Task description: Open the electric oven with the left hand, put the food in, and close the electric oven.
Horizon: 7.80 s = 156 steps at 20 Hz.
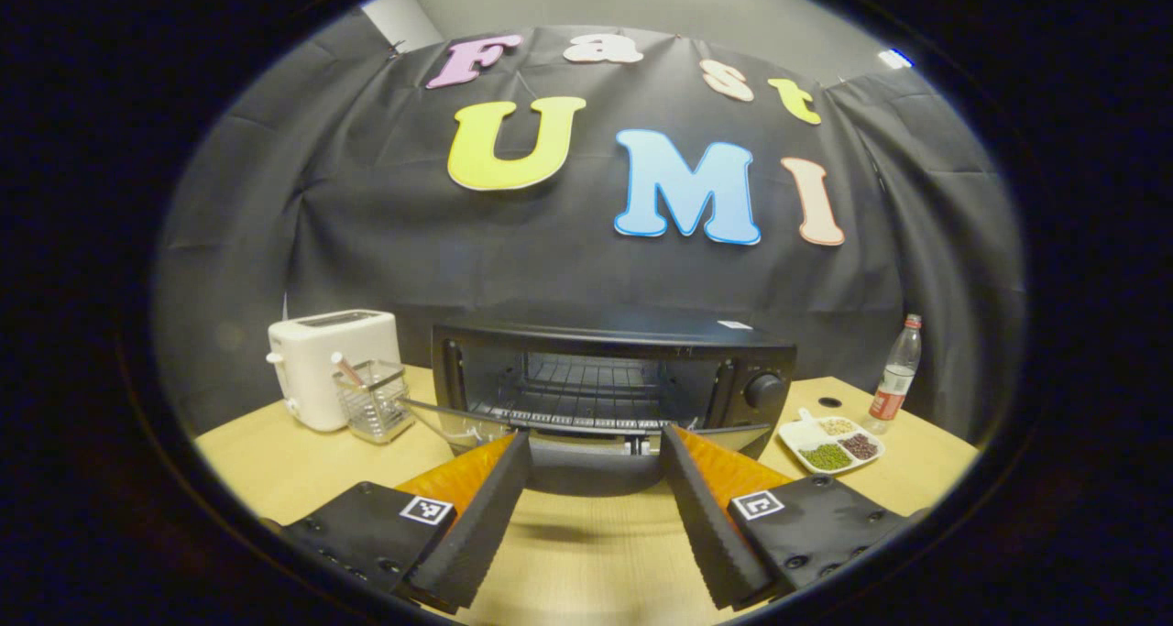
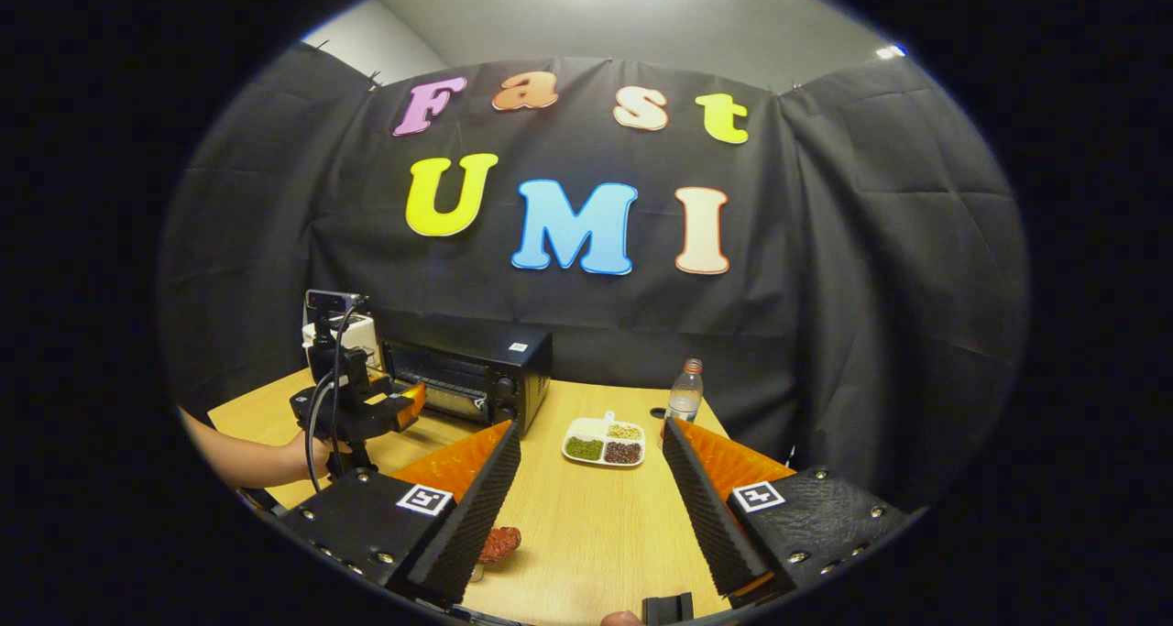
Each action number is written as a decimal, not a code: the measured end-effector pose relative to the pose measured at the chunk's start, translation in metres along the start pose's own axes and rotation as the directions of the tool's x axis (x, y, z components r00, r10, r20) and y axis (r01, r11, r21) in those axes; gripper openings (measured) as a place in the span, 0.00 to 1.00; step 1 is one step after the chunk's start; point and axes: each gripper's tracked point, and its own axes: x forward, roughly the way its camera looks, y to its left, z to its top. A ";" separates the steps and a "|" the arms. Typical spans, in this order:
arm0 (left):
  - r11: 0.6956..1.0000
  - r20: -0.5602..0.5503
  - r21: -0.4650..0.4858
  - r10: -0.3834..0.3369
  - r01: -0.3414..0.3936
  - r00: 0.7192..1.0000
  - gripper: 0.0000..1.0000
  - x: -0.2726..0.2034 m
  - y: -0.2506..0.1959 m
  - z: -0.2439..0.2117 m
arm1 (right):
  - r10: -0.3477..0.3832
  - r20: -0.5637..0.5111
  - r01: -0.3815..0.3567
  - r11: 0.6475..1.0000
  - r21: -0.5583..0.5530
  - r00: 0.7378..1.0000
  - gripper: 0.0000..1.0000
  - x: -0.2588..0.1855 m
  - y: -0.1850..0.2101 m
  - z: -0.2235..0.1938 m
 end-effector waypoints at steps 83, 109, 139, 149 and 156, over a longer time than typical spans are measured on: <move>0.984 0.191 0.035 0.163 -0.172 0.968 0.95 -0.201 0.224 0.183 | 0.426 -0.102 -0.157 0.531 0.832 0.899 0.07 0.325 0.294 -0.058; 0.988 0.193 0.107 0.091 -0.113 0.977 0.99 -0.191 0.141 0.186 | 0.165 -0.019 -0.155 0.955 0.254 0.986 0.98 0.249 0.188 -0.016; 0.991 -0.462 0.055 -0.083 0.122 0.883 0.95 -0.062 0.023 -0.106 | -0.050 0.146 0.035 0.994 0.101 0.988 0.98 0.100 0.052 0.062; 0.986 -0.543 0.093 -0.064 0.136 0.838 0.99 -0.025 0.018 -0.146 | -0.184 0.079 0.177 0.980 0.086 0.980 0.97 0.090 0.021 0.047; 0.987 -0.524 0.115 -0.040 0.117 0.851 0.95 -0.020 0.019 -0.142 | -0.202 0.083 0.193 0.975 0.108 0.976 0.98 0.088 0.016 0.051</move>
